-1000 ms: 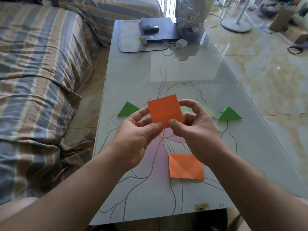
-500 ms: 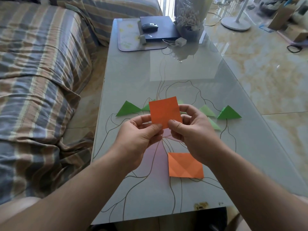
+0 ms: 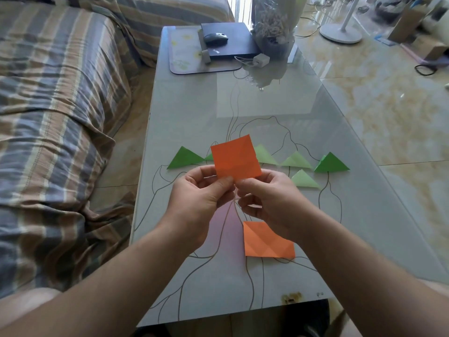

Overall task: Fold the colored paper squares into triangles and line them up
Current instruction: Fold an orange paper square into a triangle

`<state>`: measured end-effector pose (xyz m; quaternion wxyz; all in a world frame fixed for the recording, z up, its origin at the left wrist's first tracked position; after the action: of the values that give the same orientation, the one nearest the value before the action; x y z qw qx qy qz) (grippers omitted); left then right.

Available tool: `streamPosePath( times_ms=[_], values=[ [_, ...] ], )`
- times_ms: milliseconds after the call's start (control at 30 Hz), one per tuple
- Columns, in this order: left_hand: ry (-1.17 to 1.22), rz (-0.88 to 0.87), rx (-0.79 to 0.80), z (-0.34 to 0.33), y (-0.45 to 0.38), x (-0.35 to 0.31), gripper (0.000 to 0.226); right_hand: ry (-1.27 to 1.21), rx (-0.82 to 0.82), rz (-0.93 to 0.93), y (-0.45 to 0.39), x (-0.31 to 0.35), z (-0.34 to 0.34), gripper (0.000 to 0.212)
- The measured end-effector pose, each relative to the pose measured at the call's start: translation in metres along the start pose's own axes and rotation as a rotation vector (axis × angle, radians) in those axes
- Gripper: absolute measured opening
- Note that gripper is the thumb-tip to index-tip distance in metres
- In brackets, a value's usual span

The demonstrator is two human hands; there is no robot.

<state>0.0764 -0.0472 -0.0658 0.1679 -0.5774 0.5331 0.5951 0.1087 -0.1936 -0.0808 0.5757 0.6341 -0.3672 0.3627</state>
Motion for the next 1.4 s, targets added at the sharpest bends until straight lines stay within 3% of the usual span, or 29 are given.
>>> streamPosePath(
  times_ms=[133,300,533,900,1400],
  values=[
    [0.049,0.05,0.035,-0.002,-0.002,0.005,0.026,0.025,-0.021,0.016,0.001,0.0,-0.001,0.008],
    [-0.027,0.144,0.095,-0.008,-0.002,0.017,0.011,0.032,-0.024,0.046,0.0,0.005,0.002,0.01],
    [-0.156,0.006,0.089,-0.006,-0.003,0.014,0.019,0.006,-0.031,0.037,0.002,0.006,0.004,0.013],
    [-0.123,-0.007,0.038,-0.002,-0.005,0.012,0.014,-0.055,-0.055,0.019,-0.001,0.005,0.005,0.009],
    [-0.143,-0.046,0.019,0.001,-0.007,0.008,0.012,-0.077,-0.047,0.009,-0.001,0.006,0.006,0.019]
  ],
)
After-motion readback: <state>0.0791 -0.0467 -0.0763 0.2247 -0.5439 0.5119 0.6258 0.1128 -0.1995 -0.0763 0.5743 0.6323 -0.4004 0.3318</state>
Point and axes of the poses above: each hand's wrist, its own y-axis away from the middle knuckle, its own z-axis out of the back of the hand, x = y × z, the point moved 7 cm from there along -y, towards the middle knuckle, and after that the axes turned 14 degrees about -x, right-handed, at the moved point
